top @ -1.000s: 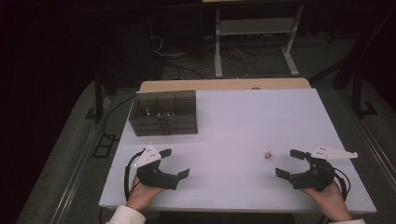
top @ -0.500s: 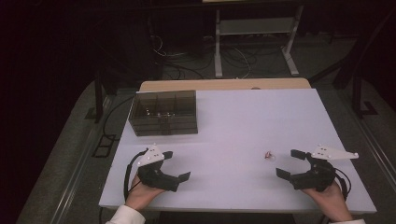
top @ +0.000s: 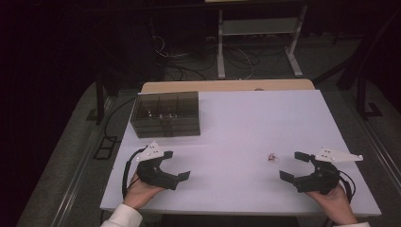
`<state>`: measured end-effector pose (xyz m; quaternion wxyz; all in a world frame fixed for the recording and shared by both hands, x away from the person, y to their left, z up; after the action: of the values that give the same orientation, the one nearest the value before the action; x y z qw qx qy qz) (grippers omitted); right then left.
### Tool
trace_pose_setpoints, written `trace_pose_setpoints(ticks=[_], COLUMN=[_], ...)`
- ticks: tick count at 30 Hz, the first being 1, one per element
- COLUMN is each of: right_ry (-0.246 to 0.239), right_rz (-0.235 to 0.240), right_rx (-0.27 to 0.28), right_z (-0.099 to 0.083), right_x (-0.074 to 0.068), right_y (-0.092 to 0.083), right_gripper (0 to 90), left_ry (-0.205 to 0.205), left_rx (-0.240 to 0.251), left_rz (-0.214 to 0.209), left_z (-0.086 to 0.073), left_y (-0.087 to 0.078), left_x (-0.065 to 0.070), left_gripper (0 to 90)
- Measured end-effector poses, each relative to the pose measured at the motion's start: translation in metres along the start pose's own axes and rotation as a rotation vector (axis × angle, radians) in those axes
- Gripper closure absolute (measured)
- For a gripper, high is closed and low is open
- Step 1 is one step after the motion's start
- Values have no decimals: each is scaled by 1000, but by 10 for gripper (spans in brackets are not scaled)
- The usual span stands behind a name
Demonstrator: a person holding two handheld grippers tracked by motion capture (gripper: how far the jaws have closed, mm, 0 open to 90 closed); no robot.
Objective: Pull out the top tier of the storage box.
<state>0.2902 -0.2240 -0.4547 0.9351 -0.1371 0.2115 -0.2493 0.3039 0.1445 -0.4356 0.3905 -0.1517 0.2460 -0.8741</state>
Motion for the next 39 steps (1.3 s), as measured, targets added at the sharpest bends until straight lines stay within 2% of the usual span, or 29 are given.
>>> trace_pose_setpoints(ticks=[13, 18, 21, 28, 39], right_ry=[-2, -2, -2, -4, -5], right_rz=[-4, -4, -5, -5, -6], right_rx=[-6, -6, -8, -11, -11], right_z=[-1, -1, -1, -1, -1], right_x=[0, 0, 0, 0, 0], right_y=[0, 0, 0, 0, 0], right_gripper=[0, 0, 0, 0, 0], left_ry=[-45, -89, -100, -118, -124], left_rx=[4, 10, 8, -7, -31], left_rz=[3, -4, -1, -2, -6], left_z=[9, 10, 11, 12, 18], left_y=[-3, -3, -3, 1, 6], left_x=[-18, -26, -29, -34, -37], left_gripper=[0, 0, 0, 0, 0])
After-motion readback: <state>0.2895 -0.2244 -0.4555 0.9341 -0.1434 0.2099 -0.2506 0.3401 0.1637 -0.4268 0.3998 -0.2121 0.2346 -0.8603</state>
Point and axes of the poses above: each handheld gripper's, and its own axes: y roughly forward along the jaws, z roughly out of its top, x roughly to its right, the point moved 8 cm from there along y, roughly forward along the jaws, and after that the axes turned 13 degrees about z, right-handed, at the moved point
